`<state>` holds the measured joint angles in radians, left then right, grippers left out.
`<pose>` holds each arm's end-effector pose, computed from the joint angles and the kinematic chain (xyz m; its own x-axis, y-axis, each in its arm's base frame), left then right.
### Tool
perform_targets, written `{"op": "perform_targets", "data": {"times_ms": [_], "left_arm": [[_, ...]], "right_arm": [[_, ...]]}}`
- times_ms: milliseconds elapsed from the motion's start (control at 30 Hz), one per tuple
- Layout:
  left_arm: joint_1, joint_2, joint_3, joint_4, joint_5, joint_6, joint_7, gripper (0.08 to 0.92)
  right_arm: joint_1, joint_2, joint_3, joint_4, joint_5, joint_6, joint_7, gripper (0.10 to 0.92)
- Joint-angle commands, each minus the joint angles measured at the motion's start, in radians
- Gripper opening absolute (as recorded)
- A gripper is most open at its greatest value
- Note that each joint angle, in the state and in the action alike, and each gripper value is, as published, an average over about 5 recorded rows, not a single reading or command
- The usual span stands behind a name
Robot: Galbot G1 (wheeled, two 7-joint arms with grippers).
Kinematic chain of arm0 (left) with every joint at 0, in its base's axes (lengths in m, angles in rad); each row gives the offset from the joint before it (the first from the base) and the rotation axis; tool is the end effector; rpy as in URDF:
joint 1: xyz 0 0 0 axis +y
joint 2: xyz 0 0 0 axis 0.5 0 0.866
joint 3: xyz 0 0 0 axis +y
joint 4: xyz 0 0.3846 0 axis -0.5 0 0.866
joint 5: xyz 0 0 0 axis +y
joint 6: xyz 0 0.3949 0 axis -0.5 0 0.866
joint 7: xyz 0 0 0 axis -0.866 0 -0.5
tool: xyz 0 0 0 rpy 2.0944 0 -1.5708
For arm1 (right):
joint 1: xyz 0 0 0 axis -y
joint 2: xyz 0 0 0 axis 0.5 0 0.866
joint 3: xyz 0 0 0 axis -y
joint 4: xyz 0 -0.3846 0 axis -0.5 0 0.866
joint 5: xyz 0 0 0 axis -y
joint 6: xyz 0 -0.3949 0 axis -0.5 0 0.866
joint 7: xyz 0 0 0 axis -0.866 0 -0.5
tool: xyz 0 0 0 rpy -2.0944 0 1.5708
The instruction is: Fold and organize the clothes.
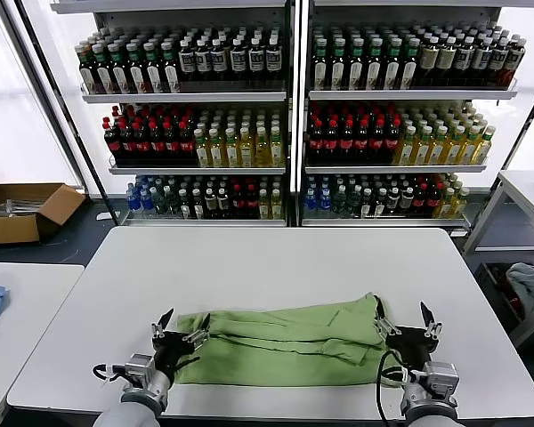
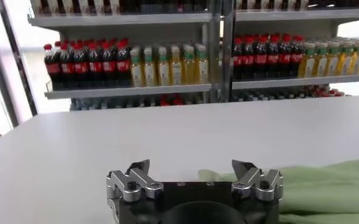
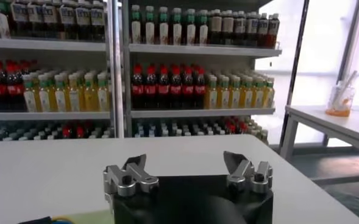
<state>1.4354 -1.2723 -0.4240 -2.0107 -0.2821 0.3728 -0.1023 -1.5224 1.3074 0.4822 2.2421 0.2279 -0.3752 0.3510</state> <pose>0.2468 0.0297 -0.3357 -0.9276 0.1134 0.3561 0.1174 0.9930 -0.0104 0.2118 -0.0238 -0.2636 -0.9687 0.1532 0.1955 0.1441 0.9877 -0.0603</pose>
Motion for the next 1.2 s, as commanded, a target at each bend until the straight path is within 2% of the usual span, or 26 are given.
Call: {"op": "perform_targets", "data": {"times_ms": [33, 167, 267, 733, 933, 1067, 1200], "left_arm": [[0.019, -0.033, -0.018, -0.007, -0.071, 0.049, -0.028, 0.822], [0.024, -0.033, -0.028, 0.015, -0.1, 0.069, -0.032, 0.823], [0.03, -0.032, -0.032, 0.029, -0.108, 0.076, -0.032, 0.792], [0.042, -0.035, -0.024, 0.062, -0.103, 0.07, 0.001, 0.394], [0.026, -0.03, -0.036, 0.077, -0.087, 0.03, 0.005, 0.221], [0.004, -0.004, -0.085, 0.072, -0.062, -0.002, 0.018, 0.125], [-0.027, 0.082, -0.197, 0.066, -0.07, -0.005, 0.038, 0.105]], "right_arm": [[0.014, -0.013, 0.003, 0.017, 0.01, 0.0, 0.001, 0.822], [0.02, -0.018, -0.004, 0.018, 0.011, -0.002, 0.001, 0.823], [0.023, -0.019, -0.011, 0.019, 0.011, -0.003, 0.0, 0.823], [0.007, -0.016, 0.004, 0.036, 0.02, -0.004, -0.002, 0.823], [0.003, -0.021, 0.017, 0.042, 0.023, -0.003, 0.0, 0.823], [0.012, -0.026, 0.021, 0.042, 0.026, -0.006, 0.002, 0.823], [0.032, -0.028, 0.022, 0.04, 0.029, -0.017, 0.011, 0.823]]}}
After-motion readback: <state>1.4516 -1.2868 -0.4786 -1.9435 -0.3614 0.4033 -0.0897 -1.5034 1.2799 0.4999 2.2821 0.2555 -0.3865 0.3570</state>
